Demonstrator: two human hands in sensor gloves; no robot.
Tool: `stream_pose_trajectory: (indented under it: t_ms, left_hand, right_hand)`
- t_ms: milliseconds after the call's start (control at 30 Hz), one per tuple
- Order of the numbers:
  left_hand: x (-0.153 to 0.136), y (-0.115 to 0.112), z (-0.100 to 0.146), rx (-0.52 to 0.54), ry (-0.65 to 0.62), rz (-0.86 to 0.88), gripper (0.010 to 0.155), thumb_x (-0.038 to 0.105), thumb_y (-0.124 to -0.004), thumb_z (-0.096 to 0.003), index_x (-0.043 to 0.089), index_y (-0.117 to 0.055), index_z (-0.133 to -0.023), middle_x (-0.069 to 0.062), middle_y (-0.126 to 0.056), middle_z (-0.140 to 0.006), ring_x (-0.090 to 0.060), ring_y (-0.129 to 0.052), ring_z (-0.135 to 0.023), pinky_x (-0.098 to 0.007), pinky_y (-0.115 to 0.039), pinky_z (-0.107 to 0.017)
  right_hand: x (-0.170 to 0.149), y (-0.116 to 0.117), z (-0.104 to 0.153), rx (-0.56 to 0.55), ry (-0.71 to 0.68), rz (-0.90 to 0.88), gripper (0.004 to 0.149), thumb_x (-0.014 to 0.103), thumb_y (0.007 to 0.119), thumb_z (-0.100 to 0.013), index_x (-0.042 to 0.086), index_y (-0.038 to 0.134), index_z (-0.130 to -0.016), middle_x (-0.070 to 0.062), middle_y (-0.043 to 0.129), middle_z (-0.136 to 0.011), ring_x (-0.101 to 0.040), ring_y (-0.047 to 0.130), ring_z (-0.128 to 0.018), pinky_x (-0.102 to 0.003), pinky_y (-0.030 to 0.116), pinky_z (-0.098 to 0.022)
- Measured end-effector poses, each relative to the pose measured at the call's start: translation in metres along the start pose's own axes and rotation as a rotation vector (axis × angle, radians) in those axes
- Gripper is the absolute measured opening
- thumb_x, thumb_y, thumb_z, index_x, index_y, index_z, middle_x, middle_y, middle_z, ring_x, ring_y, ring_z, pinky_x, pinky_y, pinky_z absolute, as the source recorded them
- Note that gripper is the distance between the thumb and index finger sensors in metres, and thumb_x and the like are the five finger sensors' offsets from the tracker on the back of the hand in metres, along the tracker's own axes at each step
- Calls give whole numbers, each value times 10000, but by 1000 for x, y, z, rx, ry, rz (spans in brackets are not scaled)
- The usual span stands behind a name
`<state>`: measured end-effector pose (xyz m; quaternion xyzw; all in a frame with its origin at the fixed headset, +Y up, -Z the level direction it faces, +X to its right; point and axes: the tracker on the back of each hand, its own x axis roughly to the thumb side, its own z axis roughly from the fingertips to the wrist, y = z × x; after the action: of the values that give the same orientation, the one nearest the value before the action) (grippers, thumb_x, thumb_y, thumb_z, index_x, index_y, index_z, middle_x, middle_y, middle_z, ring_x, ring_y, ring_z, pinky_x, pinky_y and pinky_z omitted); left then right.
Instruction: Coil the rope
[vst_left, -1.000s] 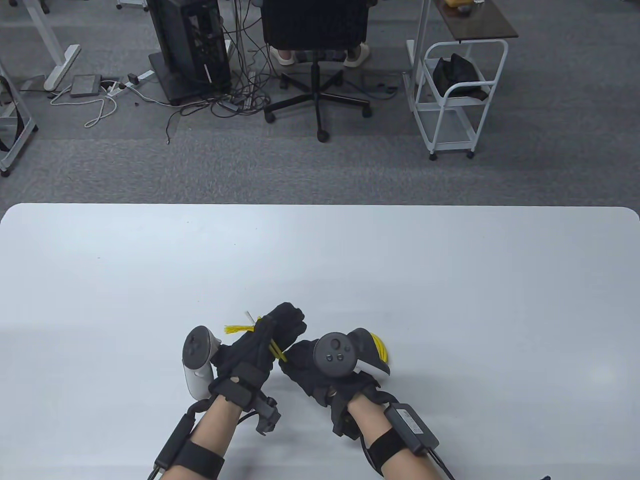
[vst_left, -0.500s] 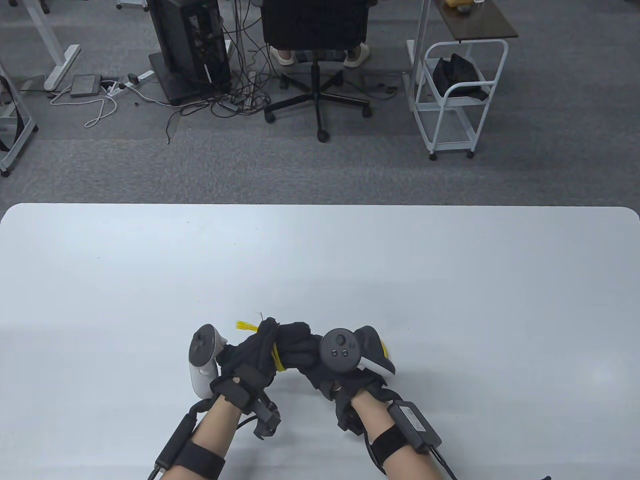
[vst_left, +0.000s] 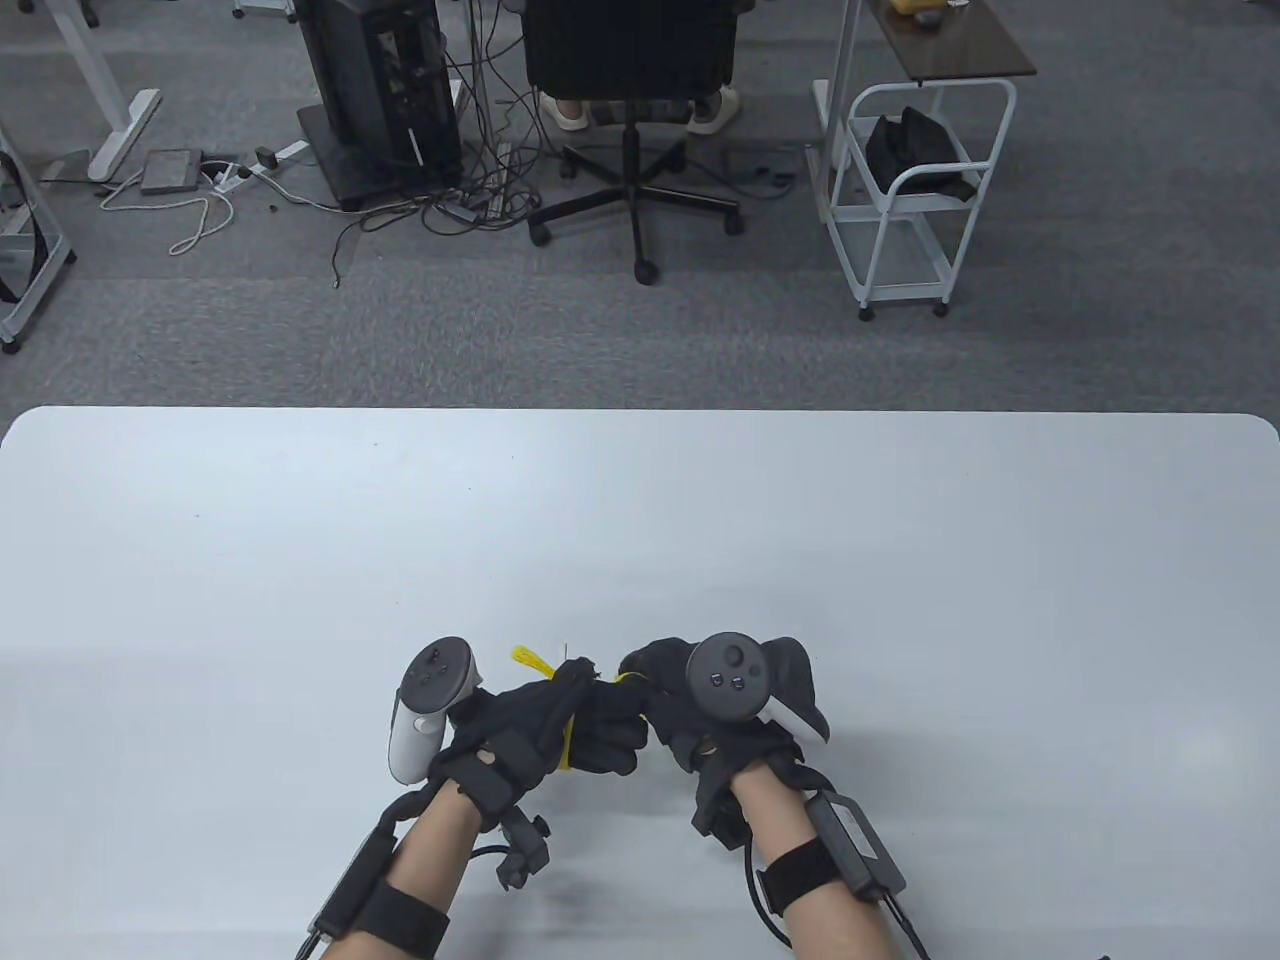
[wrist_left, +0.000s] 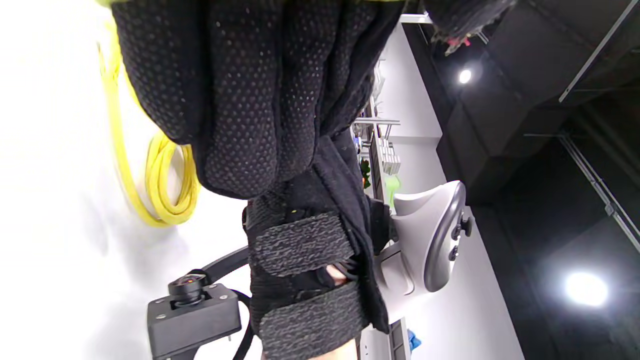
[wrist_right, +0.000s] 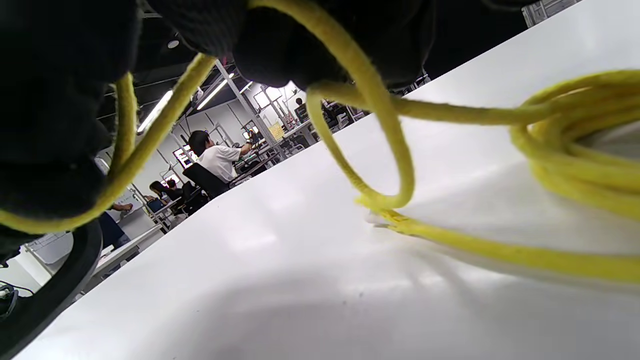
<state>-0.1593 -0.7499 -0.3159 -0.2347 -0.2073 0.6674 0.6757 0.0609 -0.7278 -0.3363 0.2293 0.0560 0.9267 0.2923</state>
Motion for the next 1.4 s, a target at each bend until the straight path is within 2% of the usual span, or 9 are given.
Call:
stream_pose_trajectory:
  t_ms: [300,433,533,667,800,967,1167,1400]
  left_hand:
    - [1,-1,0,-84,29,0,669,544,-432,-610,177,-889,-931,-190,-1013,-868,-350,-1066,-652,-419,-829,-533]
    - [-2,-5,-2,-164,109,-83,697,537,-412,-614,142,-860,-973,-216,-974,-920,-383,-1031,-710,-441,-795,-574]
    - [-5,-9,-4,-173,150,-128,705,529,-397,-615,126,-822,-1008,-231,-940,-955,-396,-1003,-748,-447,-774,-597]
    - [-9,-6,-3,-90,141,-98,735,528,-360,-609,95,-730,-1073,-260,-859,-1017,-425,-946,-812,-467,-732,-630]
    - [-10,3,2,10,123,-29,744,525,-348,-608,68,-650,-1112,-285,-785,-1064,-451,-893,-860,-484,-693,-657]
    - [-6,12,8,129,76,-80,723,528,-374,-618,66,-539,-1149,-284,-685,-1118,-451,-820,-925,-484,-641,-698]
    - [4,17,13,286,-43,-118,651,507,-470,-630,117,-520,-1149,-235,-651,-1147,-417,-784,-968,-462,-619,-723]
    - [11,20,17,376,-133,-149,594,489,-518,-628,176,-570,-1130,-173,-659,-1162,-373,-773,-997,-435,-615,-741]
  right_hand:
    - [-1,-2,0,-8,9,-38,398,400,696,-593,165,712,-913,-146,756,-974,-462,751,-870,-769,462,-653]
    - [0,-5,0,-22,3,-93,394,405,699,-593,165,717,-905,-144,759,-969,-464,752,-867,-769,464,-651]
    - [6,-5,0,-32,-17,-127,396,407,698,-593,162,716,-904,-142,760,-968,-463,755,-864,-768,468,-651]
    - [20,-3,2,-68,-60,-187,392,386,689,-599,148,710,-909,-157,738,-982,-474,737,-873,-767,467,-650]
    - [37,3,4,-83,-151,-105,402,386,669,-604,149,685,-929,-153,689,-1024,-483,699,-901,-777,448,-651]
    - [51,9,7,-118,-215,47,422,374,658,-604,146,660,-960,-154,649,-1051,-482,673,-921,-776,440,-657]
    - [51,19,6,-50,-229,55,413,374,658,-605,157,683,-956,-152,679,-1038,-477,675,-922,-777,437,-657]
    - [48,26,4,6,-220,89,406,379,661,-604,161,711,-944,-151,716,-1015,-468,710,-899,-771,450,-656]
